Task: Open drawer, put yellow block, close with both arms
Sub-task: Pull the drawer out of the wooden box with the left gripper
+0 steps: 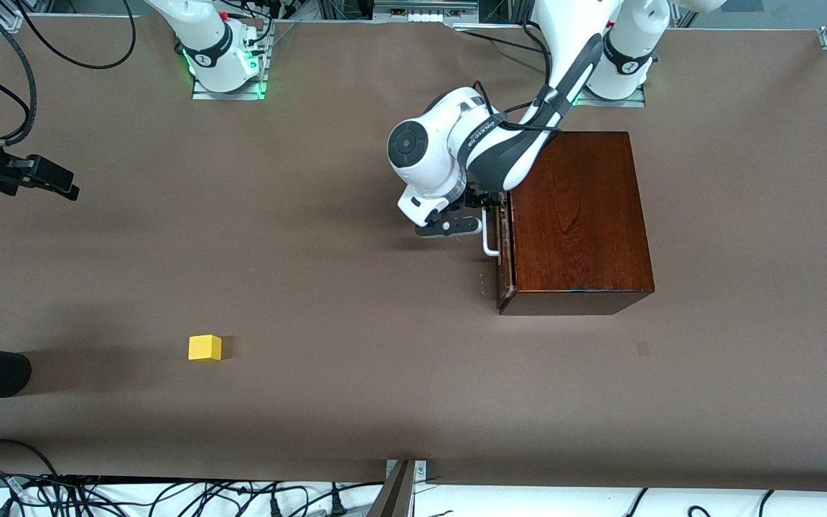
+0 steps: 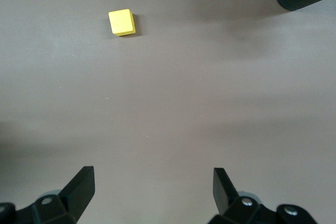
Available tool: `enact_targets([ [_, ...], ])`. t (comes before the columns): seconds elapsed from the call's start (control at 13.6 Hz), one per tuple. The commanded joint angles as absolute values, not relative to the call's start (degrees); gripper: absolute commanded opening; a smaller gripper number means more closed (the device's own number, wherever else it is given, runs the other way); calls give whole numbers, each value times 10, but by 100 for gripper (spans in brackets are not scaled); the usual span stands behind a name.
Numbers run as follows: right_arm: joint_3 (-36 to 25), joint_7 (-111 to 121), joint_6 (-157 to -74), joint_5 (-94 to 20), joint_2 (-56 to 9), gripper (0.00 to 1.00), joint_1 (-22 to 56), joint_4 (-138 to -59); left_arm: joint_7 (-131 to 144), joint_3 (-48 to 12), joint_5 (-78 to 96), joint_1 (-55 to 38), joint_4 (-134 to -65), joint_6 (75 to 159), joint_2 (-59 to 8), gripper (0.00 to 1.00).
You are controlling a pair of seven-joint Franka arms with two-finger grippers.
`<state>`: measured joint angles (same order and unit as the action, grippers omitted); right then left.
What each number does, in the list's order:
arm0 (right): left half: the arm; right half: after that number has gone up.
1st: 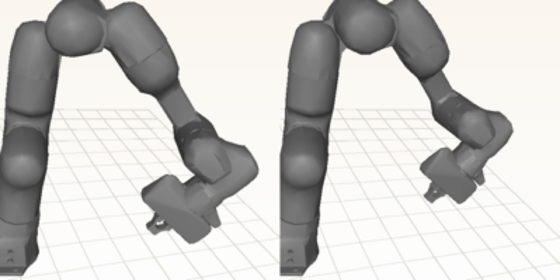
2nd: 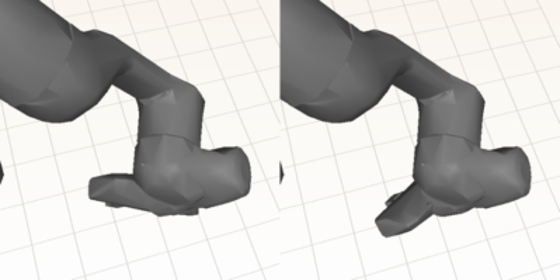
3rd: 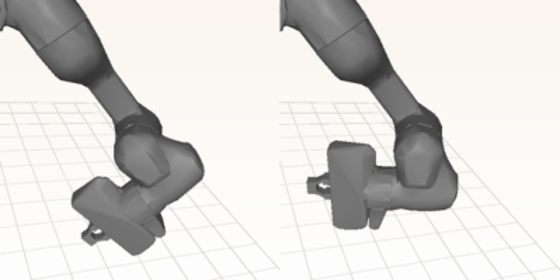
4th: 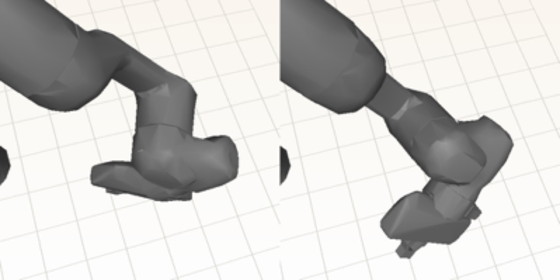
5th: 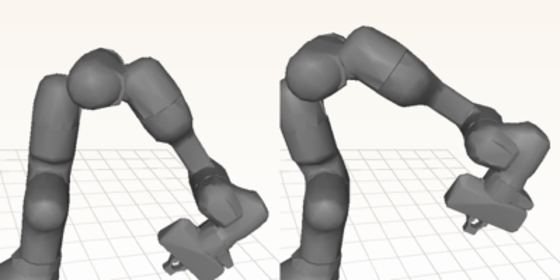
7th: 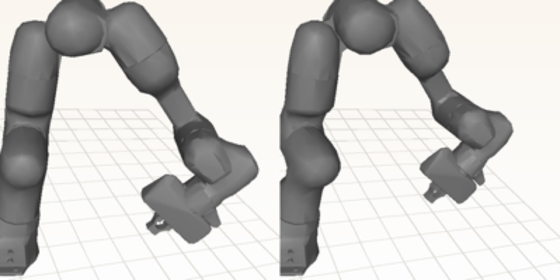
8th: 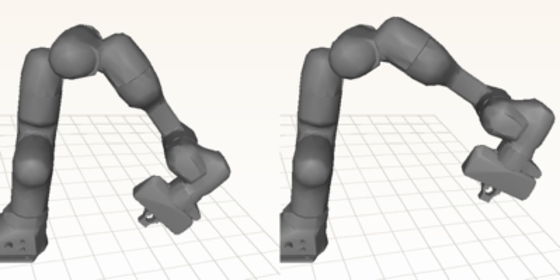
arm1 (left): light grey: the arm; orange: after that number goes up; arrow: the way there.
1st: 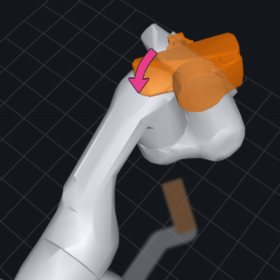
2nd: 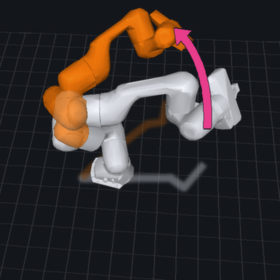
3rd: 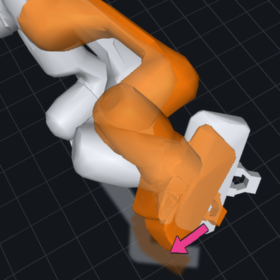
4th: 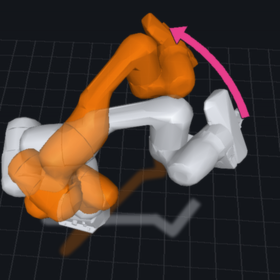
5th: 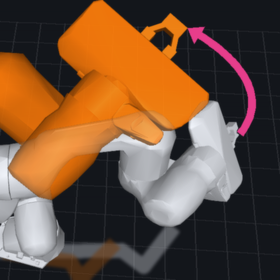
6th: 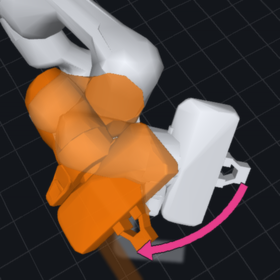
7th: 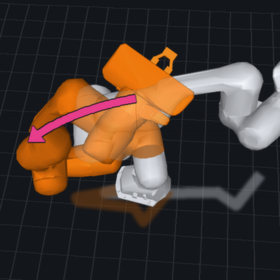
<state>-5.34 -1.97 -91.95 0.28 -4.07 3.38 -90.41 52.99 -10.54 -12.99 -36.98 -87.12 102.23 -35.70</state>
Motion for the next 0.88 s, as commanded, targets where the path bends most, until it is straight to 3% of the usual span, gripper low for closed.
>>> enact_targets([
  [0.0, -45, -23, -919, 5, -41, 100, 25, -898, 541, -107, -107, -374, -873, 1025, -351, 100],
  [0.81, -45, -23, -918, 5, -41, 100, 25, -898, 591, -107, -105, -423, -782, 1024, -411, 100],
])
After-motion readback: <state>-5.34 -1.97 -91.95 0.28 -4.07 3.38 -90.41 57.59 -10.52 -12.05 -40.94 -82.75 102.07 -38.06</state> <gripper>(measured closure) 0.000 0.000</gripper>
